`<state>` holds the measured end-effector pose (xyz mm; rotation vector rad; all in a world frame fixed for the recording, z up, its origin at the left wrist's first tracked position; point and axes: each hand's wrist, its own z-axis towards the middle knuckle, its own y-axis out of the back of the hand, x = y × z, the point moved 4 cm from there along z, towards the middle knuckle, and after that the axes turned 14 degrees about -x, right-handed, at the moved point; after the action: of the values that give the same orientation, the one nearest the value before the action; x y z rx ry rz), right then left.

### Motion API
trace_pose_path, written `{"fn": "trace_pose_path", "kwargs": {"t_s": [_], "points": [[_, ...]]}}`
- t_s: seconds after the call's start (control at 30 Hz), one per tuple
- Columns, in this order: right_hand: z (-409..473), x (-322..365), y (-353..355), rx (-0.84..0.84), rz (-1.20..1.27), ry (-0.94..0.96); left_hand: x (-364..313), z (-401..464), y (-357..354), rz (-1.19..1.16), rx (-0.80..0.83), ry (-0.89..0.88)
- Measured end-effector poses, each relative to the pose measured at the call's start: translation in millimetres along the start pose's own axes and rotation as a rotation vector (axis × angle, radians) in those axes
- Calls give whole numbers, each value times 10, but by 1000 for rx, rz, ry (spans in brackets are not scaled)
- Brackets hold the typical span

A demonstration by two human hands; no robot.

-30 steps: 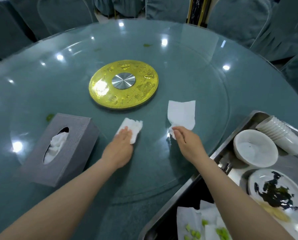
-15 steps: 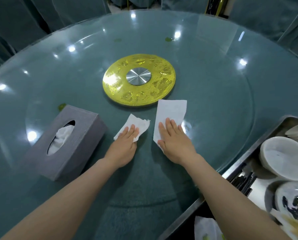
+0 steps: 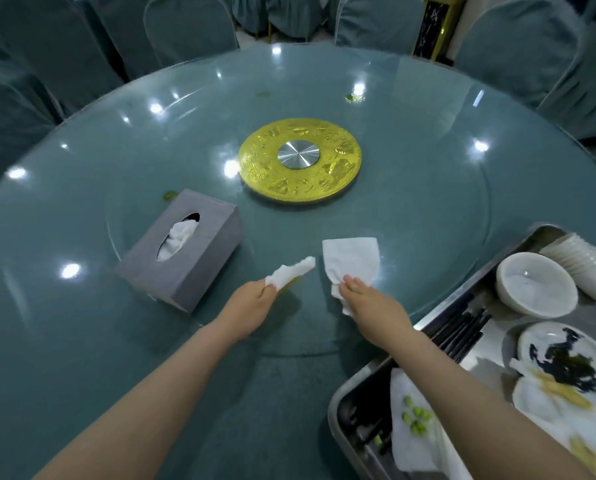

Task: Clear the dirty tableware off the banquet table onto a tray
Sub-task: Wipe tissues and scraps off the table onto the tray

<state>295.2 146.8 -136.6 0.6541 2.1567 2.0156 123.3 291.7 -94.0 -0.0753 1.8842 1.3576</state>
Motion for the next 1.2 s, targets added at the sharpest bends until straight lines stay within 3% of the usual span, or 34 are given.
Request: {"fn": "trace_pose_path", "kwargs": {"t_s": [0.13, 0.33, 0.47, 0.77, 0.83, 0.93, 1.03, 1.2], "points": [[-163, 65, 143, -32, -51, -182, 8, -172, 419, -515, -162, 204], [-304, 982, -146, -1, 88, 4, 166, -333, 782, -1086, -238, 497], [-348, 951, -146, -14, 103, -1, 296, -439, 1006, -1305, -305, 563], [-350, 478, 59, 8, -126, -30, 561, -483, 1448, -1412, -465, 562], [-329, 326, 169, -11, -77, -95, 592, -451, 1487, -1419, -497, 559], [-283, 148, 496, -238, 199, -261, 658, -382, 1529, -1429, -546, 565], [-214, 262, 910, -558, 336, -248, 725, -303, 1520, -1375, -552, 571], [-101, 660, 1203, -776, 609, -288, 856, -188, 1417, -1240, -546, 606]]}}
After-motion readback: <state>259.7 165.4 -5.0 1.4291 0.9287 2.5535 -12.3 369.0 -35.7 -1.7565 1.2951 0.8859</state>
